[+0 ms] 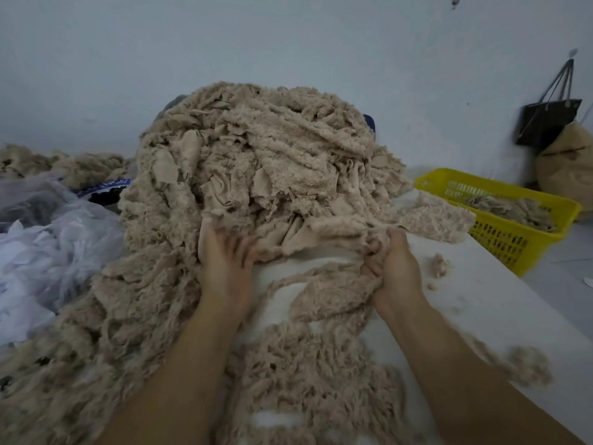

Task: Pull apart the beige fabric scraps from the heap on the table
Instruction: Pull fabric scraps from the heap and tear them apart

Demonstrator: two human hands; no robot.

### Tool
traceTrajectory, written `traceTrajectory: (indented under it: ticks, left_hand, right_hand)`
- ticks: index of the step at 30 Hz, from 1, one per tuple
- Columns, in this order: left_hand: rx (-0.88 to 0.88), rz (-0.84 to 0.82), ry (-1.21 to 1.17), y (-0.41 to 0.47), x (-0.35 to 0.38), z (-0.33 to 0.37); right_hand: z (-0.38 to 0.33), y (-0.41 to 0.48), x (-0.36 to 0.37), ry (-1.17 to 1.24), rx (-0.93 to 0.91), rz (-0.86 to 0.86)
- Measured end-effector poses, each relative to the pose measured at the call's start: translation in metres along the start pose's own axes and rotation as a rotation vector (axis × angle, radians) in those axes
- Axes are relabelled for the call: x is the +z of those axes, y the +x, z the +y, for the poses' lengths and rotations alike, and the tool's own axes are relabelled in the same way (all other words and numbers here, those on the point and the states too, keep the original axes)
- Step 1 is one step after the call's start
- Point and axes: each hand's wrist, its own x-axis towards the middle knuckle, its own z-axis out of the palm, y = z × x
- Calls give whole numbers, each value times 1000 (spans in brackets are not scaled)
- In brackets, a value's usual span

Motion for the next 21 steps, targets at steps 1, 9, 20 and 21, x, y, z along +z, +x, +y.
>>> traceTrajectory:
  ticks: [1, 9, 20, 21]
  left_hand:
    - [-21, -82, 112, -4, 1, -2]
    - [-81, -502, 667, -31, 20, -30]
    - [-260, -161, 14, -15, 18, -18]
    - [-261, -118, -36, -13, 17, -18]
  right_hand:
    - [1, -2, 1, -24, 6, -65]
    - [17, -20, 11, -291, 31, -495]
    - [19, -34, 14, -783, -68, -566]
    - [19, -33, 13, -783, -70, -568]
